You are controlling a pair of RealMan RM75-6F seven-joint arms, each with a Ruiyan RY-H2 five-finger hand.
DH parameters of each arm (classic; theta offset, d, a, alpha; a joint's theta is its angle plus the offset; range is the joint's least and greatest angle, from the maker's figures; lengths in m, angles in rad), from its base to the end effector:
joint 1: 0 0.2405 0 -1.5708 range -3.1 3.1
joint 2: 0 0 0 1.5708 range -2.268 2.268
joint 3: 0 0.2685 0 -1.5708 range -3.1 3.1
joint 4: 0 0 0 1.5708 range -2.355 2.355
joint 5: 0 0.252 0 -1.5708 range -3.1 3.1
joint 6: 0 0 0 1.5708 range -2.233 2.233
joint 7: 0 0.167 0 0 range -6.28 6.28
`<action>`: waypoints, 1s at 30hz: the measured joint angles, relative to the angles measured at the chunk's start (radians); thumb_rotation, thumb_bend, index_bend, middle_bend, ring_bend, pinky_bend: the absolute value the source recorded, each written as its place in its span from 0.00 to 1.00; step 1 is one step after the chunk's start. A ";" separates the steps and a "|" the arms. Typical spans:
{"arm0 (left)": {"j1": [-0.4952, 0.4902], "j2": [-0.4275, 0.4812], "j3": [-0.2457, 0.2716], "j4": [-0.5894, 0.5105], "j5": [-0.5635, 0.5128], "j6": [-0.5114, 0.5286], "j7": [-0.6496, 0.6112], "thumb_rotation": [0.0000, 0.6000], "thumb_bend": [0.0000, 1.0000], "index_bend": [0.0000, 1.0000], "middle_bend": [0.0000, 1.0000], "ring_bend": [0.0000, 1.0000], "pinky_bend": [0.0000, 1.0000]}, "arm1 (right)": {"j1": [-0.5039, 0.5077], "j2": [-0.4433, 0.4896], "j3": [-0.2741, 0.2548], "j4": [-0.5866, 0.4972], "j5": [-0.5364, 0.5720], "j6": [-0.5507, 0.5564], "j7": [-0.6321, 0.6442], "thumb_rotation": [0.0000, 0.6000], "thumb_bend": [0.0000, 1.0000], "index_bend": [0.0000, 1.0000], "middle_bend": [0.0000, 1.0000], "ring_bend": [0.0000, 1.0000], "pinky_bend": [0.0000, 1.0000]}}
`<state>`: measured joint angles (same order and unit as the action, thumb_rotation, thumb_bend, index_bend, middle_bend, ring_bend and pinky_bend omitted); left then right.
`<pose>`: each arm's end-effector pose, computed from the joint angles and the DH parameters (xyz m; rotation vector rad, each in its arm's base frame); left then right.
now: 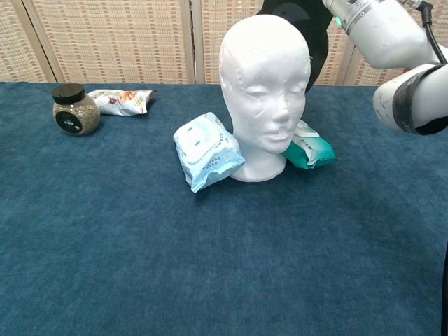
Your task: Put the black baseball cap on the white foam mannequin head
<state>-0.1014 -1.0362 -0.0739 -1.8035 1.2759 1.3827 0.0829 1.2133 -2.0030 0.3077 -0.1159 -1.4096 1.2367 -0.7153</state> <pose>-0.3347 0.2127 0.1317 -1.2639 -1.0793 -0.7864 -0.0466 -0.5578 0.0331 1.2894 0.4966 0.5678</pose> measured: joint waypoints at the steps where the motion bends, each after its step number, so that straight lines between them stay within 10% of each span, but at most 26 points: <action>1: 0.000 0.001 -0.001 -0.001 0.000 0.001 -0.001 1.00 0.17 0.32 0.54 0.45 0.56 | 0.006 -0.004 -0.002 0.001 0.001 0.005 0.002 1.00 0.49 0.76 0.18 0.03 0.07; 30: -0.005 -0.011 0.010 0.002 -0.002 -0.017 0.014 1.00 0.17 0.32 0.54 0.45 0.56 | 0.046 -0.019 -0.069 -0.053 -0.023 0.245 0.107 1.00 0.49 0.76 0.18 0.02 0.07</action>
<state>-0.1067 -1.0474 -0.0642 -1.8016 1.2740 1.3654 0.0969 1.2591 -2.0224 0.2391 -0.1686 -1.4322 1.4822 -0.6078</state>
